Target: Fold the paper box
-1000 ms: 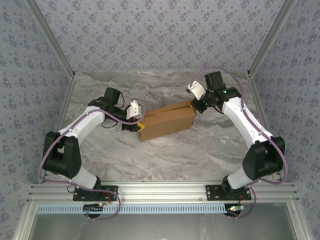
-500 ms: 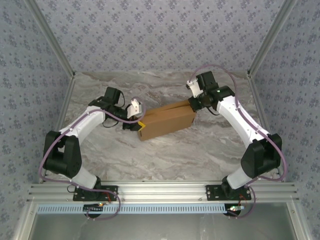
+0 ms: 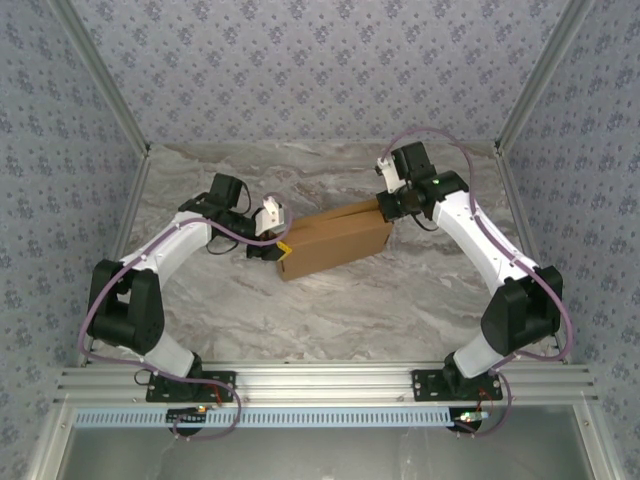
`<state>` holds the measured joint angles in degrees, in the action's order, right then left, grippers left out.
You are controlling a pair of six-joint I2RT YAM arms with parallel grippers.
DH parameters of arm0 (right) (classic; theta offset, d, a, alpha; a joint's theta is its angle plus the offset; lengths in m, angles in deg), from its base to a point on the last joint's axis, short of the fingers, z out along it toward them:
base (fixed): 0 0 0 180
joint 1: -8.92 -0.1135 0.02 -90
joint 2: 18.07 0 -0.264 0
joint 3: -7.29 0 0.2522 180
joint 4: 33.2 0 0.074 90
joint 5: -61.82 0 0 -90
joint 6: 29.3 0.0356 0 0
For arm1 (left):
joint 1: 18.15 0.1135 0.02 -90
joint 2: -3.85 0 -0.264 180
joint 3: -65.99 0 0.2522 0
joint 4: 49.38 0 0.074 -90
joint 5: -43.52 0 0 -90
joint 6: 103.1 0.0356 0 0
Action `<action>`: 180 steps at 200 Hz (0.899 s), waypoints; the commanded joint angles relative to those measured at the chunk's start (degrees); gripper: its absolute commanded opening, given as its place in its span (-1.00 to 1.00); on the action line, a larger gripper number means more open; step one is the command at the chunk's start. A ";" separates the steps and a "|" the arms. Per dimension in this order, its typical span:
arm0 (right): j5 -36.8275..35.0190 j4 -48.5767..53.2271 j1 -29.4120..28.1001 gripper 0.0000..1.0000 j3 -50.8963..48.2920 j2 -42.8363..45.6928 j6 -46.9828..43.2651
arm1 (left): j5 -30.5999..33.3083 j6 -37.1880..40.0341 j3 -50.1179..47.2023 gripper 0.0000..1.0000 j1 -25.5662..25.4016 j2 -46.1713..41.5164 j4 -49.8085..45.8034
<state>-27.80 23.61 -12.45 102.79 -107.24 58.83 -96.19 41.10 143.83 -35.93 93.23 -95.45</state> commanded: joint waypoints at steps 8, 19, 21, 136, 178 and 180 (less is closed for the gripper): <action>-4.53 2.12 1.15 -0.83 -3.84 1.24 1.61 | 1.79 -1.26 1.66 -0.15 0.39 0.66 0.68; -5.11 1.37 1.15 -0.84 -5.11 1.97 1.61 | 1.92 -1.36 1.70 -0.15 0.38 0.73 0.77; -5.17 1.19 1.22 -0.84 -5.29 2.11 1.61 | 1.97 -1.37 1.72 -0.15 0.38 0.73 0.79; -4.70 -8.33 2.04 -0.85 -17.02 9.21 4.20 | 3.55 -5.54 1.25 -0.05 0.38 0.24 3.61; -4.09 -11.98 1.74 -0.86 -19.17 10.38 5.98 | 4.56 -6.97 1.47 0.00 0.38 0.01 4.10; -4.17 -11.99 1.69 -0.86 -19.16 10.34 5.93 | 4.57 -6.99 1.49 0.00 0.38 0.05 4.19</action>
<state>-28.48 6.69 -11.97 86.05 -96.94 62.33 -95.27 37.23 143.83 -36.46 93.28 -92.39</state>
